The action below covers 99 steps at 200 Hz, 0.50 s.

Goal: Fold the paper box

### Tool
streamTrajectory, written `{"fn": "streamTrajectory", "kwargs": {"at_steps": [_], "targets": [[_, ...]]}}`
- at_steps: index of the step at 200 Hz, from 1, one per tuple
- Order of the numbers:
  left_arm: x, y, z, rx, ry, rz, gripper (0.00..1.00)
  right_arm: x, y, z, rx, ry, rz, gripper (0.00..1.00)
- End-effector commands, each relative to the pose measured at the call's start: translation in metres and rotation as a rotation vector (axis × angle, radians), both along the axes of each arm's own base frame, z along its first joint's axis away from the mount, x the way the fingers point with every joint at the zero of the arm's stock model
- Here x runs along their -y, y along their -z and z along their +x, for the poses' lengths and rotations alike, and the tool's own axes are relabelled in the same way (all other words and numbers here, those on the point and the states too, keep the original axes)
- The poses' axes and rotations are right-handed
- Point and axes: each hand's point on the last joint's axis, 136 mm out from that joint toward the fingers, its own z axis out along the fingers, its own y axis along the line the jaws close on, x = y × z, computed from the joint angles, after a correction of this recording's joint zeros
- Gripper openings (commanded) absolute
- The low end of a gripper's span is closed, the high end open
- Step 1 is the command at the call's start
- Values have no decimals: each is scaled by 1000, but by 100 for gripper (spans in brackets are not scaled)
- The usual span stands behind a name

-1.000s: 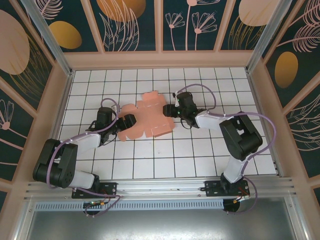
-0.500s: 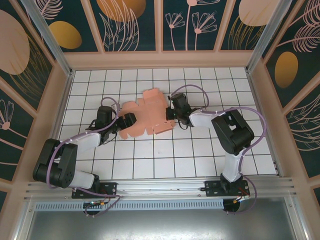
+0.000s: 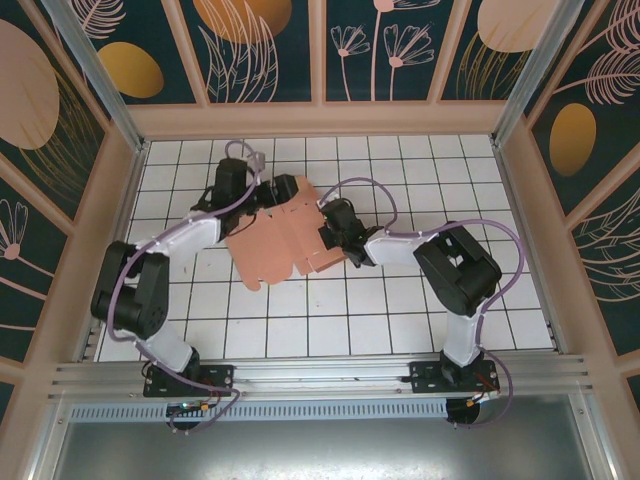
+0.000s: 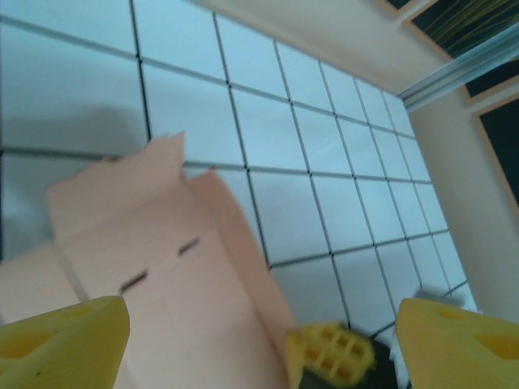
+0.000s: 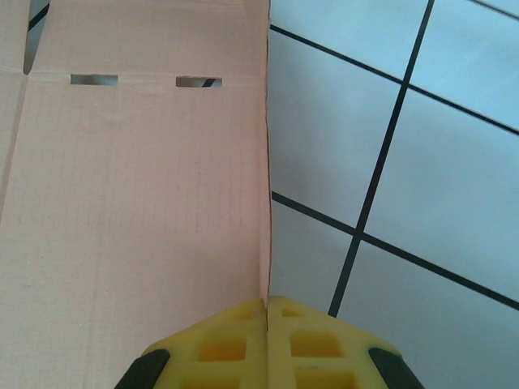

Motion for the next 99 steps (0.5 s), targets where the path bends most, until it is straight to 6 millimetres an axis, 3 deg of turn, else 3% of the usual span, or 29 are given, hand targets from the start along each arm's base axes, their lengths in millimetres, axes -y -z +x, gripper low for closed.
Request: {"fn": "streamTrajectory", "kwargs": {"at_steps": [1, 37, 99], "targets": [[14, 10, 17, -52, 56, 72, 86, 2, -24, 5, 108, 1, -33, 0], [36, 18, 43, -79, 104, 108, 84, 3, -27, 0, 145, -13, -79, 0], [70, 43, 60, -131, 218, 120, 80, 5, -23, -3, 139, -13, -90, 0]]}}
